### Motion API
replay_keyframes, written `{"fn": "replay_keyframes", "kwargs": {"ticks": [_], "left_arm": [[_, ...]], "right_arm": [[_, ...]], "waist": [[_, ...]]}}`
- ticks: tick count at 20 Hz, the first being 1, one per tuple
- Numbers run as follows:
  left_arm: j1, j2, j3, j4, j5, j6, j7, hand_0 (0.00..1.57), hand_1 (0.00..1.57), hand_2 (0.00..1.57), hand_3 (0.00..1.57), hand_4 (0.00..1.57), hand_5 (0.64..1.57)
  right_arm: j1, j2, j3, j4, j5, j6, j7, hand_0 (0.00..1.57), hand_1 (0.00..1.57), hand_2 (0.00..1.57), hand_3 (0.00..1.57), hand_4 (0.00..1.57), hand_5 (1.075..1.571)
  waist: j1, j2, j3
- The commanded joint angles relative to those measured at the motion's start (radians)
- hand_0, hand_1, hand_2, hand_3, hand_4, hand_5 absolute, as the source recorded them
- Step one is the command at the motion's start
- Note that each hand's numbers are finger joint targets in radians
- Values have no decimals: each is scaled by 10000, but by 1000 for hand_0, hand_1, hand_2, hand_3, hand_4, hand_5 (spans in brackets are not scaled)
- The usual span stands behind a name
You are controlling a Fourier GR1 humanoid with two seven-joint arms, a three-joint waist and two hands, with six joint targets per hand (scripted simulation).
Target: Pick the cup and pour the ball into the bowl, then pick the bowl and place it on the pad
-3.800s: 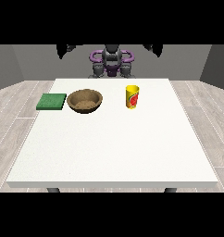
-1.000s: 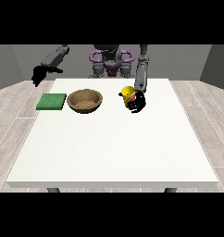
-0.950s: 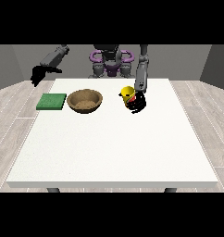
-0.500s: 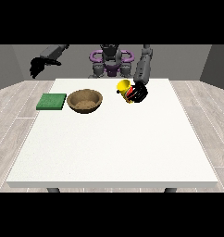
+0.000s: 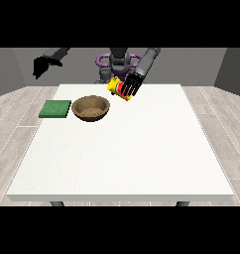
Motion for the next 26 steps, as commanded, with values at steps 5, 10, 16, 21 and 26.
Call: {"fn": "replay_keyframes", "kwargs": {"ticks": [5,10,16,21,26], "left_arm": [[-1471,-914,-2541,327,-2798,-1563,4426,1150,1150,1571,1571,792,1561],[-2829,-926,-3815,205,-4042,-4083,4892,543,543,1571,1571,758,1571],[-4120,-930,-5440,179,-4749,-6941,4480,209,209,1571,1571,1283,1341],[-4790,-930,-6822,750,-6246,-8457,3795,1543,1543,1571,1571,1259,1434],[-4606,-931,-7118,-54,-6702,-9085,3177,1507,1507,1571,1571,1225,1450]], "right_arm": [[-129,-328,-217,1361,51,433,-477,0,0,157,209,700,1543],[17,-256,-349,2076,158,214,-728,0,0,158,266,730,1540],[-736,-426,-189,2224,288,469,-804,0,0,0,235,740,1533],[-604,-660,-329,2527,298,408,-736,0,0,129,278,754,1535],[-12,-1052,-761,2962,86,641,-1275,0,0,36,278,755,1536]], "waist": [[225,-611,-40],[823,-1114,-27],[264,-489,-35],[703,-837,-40],[1383,-1057,-58]]}}
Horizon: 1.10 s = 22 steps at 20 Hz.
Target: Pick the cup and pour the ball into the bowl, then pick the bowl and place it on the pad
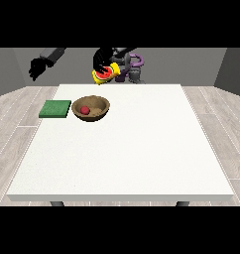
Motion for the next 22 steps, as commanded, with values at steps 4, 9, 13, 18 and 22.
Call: {"fn": "replay_keyframes", "kwargs": {"ticks": [4,9,13,18,22], "left_arm": [[-69,-2,122,-967,-618,-1016,-492,1511,1511,1571,1571,1209,1470],[1209,125,3073,-1960,2062,1665,375,0,0,1571,1571,1244,1458],[1916,2,4607,-2838,3457,3100,1151,151,151,1571,1571,884,1567],[2899,-1,5226,-4694,5960,5281,793,1417,1417,1571,1571,1091,1542],[3544,-2,5455,-5979,8093,6378,253,1313,1313,1571,1564,940,1551]], "right_arm": [[-78,-123,-258,255,-243,-11,-3,0,0,0,261,757,1543],[128,-49,-368,169,-373,-216,338,0,0,212,253,751,1556],[-72,-127,-552,94,-521,-314,261,0,0,212,253,751,1556],[-892,475,-193,-60,-343,-869,666,0,0,186,141,749,1557],[-1510,1024,-99,70,-469,-1402,1565,0,0,0,0,715,1568]], "waist": [[527,22,-13],[1220,46,-61],[1450,516,-60],[1192,1394,-90],[1259,1750,-81]]}}
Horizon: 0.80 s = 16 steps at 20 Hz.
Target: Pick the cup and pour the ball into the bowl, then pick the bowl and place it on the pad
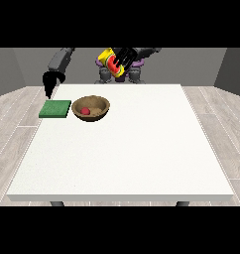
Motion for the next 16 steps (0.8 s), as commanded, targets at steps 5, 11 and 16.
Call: {"fn": "replay_keyframes", "kwargs": {"ticks": [5,11,16], "left_arm": [[2403,-10,1120,-2100,4427,1005,-2539,1084,1084,1240,1184,871,1545],[4122,12,1175,-1562,6810,-718,-4505,0,0,0,0,0,727],[4297,11,1700,-935,7126,-1379,-4981,0,0,0,0,0,724]], "right_arm": [[-402,672,-81,-171,-216,-1162,980,0,0,0,0,603,1571],[-814,1177,423,-836,29,-1899,1742,0,0,0,0,0,1570],[-112,2131,942,-849,327,-2461,1331,0,0,0,0,0,1571]], "waist": [[592,644,-3],[329,697,37],[200,320,59]]}}
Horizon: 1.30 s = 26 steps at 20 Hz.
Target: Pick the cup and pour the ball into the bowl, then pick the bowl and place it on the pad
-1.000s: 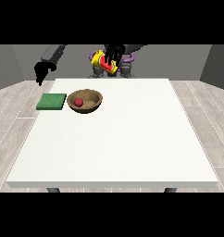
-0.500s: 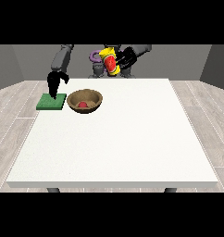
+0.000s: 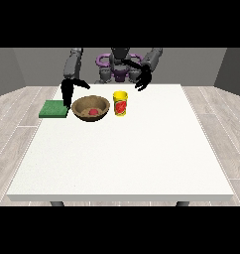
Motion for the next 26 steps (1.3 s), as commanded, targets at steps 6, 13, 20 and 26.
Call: {"fn": "replay_keyframes", "kwargs": {"ticks": [6,13,20,26], "left_arm": [[81,171,901,354,624,-1016,-1177,0,0,0,0,0,739],[-370,419,649,-827,502,-1466,-1049,0,0,0,0,0,752],[55,373,600,-1193,621,-1597,-954,0,0,0,0,0,752],[177,1025,1281,-796,970,-2162,-761,0,0,0,0,0,729]], "right_arm": [[386,-311,-149,619,-124,90,-624,0,0,0,0,0,1571],[221,-316,-667,1805,-355,313,-2549,0,0,0,0,0,1571],[779,61,-1065,2598,-737,-607,-1433,1571,1571,1571,1219,822,1550],[467,-382,-939,2444,-714,-1117,-402,1571,1571,1571,822,880,1546]], "waist": [[68,286,20],[990,1500,28],[1219,1303,22],[896,400,17]]}}
